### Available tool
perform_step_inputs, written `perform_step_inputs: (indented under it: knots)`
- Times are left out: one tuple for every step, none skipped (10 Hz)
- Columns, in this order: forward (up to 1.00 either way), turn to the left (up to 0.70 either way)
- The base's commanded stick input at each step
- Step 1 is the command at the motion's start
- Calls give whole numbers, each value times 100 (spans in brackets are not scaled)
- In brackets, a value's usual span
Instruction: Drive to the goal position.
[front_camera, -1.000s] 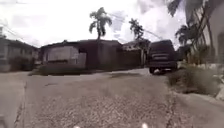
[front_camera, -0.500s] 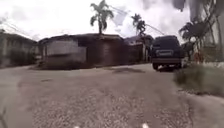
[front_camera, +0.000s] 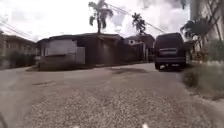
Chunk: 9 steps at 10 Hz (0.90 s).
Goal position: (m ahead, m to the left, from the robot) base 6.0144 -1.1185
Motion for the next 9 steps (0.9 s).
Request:
perform_step_inputs:
  knots:
    - [70, 0]
    - [70, 0]
    - [70, 0]
    - [70, 0]
    - [70, 0]
    - [70, 0]
    - [70, 0]
    - [70, 0]
    - [70, 0]
